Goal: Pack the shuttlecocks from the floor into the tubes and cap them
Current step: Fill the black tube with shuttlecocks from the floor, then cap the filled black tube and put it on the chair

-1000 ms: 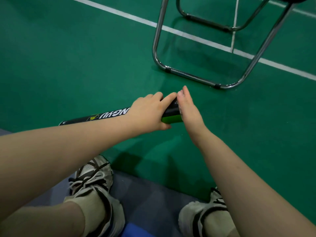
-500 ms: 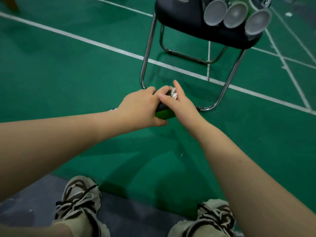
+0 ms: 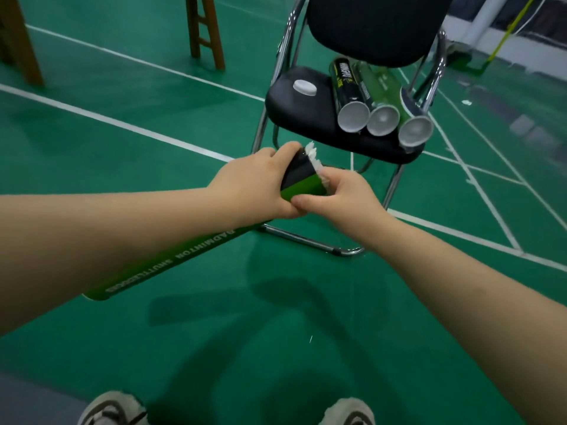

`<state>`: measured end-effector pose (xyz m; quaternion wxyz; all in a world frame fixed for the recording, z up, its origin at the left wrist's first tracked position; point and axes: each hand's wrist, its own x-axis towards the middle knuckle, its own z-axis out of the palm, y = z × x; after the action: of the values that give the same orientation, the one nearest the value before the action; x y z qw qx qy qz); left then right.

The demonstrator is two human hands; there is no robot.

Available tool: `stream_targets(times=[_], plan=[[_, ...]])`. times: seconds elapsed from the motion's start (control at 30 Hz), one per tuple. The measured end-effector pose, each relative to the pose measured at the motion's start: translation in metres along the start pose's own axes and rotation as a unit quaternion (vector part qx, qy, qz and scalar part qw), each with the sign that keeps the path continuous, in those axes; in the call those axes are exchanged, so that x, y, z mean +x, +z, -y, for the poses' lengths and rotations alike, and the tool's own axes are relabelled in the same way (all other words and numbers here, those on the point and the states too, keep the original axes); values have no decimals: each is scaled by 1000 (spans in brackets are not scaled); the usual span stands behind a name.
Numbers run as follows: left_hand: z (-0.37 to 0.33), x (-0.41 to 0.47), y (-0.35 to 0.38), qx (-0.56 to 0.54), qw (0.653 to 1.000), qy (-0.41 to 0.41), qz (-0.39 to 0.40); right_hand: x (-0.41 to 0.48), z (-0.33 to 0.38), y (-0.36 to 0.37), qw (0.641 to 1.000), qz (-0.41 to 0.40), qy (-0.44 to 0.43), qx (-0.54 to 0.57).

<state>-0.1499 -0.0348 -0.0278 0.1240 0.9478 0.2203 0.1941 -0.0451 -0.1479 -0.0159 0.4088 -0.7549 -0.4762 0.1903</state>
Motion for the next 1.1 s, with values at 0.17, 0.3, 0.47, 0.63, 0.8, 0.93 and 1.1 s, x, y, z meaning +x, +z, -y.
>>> stream_targets(times=[0.17, 0.3, 0.47, 0.63, 0.8, 0.93, 1.1], plan=[[9, 0, 16, 24, 1000, 6, 17, 12, -1, -1, 991, 122, 37, -33], [14, -2, 38, 36, 998, 20, 42, 19, -12, 13, 979, 182, 90, -27], [22, -3, 56, 35, 997, 8, 67, 27, -28, 23, 971, 210, 110, -17], [27, -2, 64, 14, 997, -14, 76, 39, -34, 26, 965, 235, 110, -35], [30, 6, 60, -40, 997, -48, 49, 60, -24, 18, 955, 271, 111, -38], [33, 24, 49, -70, 995, -58, 37, 79, -9, -8, 964, 239, 102, -63], [37, 59, 29, -134, 989, -64, 16, 97, -3, -31, 990, 127, 67, -2]])
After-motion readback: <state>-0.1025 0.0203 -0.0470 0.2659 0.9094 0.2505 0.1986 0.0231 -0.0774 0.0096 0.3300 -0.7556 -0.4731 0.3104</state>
